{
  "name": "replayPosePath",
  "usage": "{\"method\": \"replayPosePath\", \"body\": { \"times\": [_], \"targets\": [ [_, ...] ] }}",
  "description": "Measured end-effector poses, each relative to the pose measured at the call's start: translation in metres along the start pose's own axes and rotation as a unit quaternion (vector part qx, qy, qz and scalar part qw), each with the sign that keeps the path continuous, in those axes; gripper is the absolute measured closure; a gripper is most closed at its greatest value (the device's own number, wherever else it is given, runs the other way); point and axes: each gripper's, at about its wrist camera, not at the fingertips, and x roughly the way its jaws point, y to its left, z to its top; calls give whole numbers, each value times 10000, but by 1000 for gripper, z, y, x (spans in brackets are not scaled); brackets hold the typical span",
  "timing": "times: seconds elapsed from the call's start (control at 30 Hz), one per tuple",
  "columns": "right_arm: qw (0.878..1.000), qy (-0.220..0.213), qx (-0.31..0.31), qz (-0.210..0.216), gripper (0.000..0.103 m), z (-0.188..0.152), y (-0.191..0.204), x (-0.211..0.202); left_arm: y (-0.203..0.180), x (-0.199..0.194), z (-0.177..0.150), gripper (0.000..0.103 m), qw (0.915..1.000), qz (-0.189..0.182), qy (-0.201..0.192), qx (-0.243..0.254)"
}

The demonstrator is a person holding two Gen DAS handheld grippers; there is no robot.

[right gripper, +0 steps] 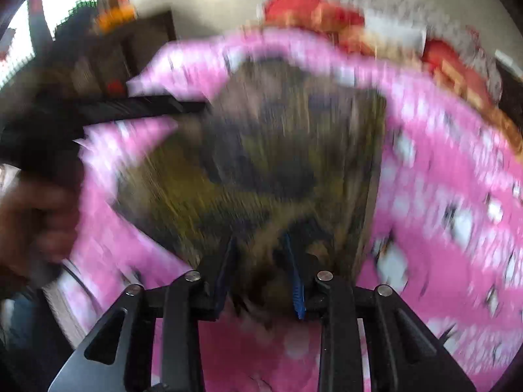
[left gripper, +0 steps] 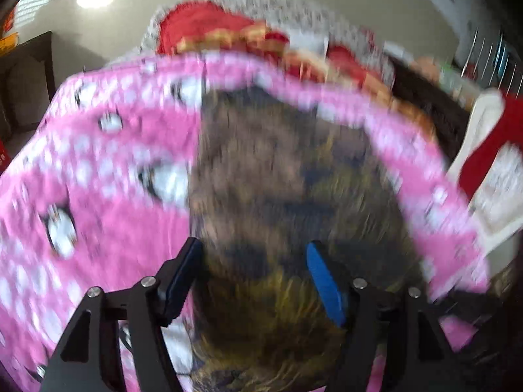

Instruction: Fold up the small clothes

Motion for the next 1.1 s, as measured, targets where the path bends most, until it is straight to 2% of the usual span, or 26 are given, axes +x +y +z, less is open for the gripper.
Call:
{"method": "replayPosePath", "body": {
  "times": [0.1,0.13,0.27,0.33,0.4,0.47,0.5,0.53,0.57,0.6,0.63,0.67,0.77,0.83,0.87,0.97,1.03,1.1],
  "targets": [
    [9997,60,225,120,63,11,-6,-9,7,-2,6,31,9997,-109,9,-200],
    [9997,-15,260,0,63,18,-8,-15,11,-6,16,31,9994,-134,-52,-301],
    [9961,-539,327,-614,62,57,-27,-36,11,-20,72,30,9982,-47,-570,-200],
    [9927,-754,555,-762,62,81,-42,-36,7,-10,103,27,9981,-204,-553,-171],
    [9889,-1059,728,-751,62,104,-56,-31,4,5,121,27,9983,-162,-539,-174],
    [9863,-1245,763,-765,62,125,-64,-13,1,36,135,26,9994,-57,-276,-174],
    [9862,-1265,738,-776,62,131,-68,-2,1,53,137,27,9998,26,-23,-180],
    [9877,-1097,774,-804,62,135,-74,14,2,76,138,27,9990,146,363,-228],
    [9894,-726,853,-926,62,137,-80,34,2,94,136,27,9970,314,685,-165],
    [9889,-185,889,-1177,62,137,-87,57,-2,101,136,26,9960,426,779,21],
    [9887,81,880,-1212,62,135,-91,69,-8,97,137,26,9957,550,708,229],
    [9895,22,855,-1162,62,135,-92,66,-13,89,138,26,9954,605,648,361],
    [9890,-570,741,-1150,62,133,-81,12,-21,40,128,26,9979,223,186,576],
    [9901,-793,676,-943,62,124,-72,-20,-25,-1,108,17,9976,154,-122,669],
    [9913,-838,666,-767,62,114,-66,-41,-28,-14,99,3,9975,160,-168,672],
    [9949,-633,608,-496,61,83,-48,-73,-35,-50,60,0,9969,344,-162,682],
    [9964,-515,608,-300,61,55,-36,-91,-41,-66,38,0,9970,385,-177,642],
    [9972,-375,611,-188,61,24,-25,-103,-47,-72,21,0,9962,580,-20,652]
  ]
}}
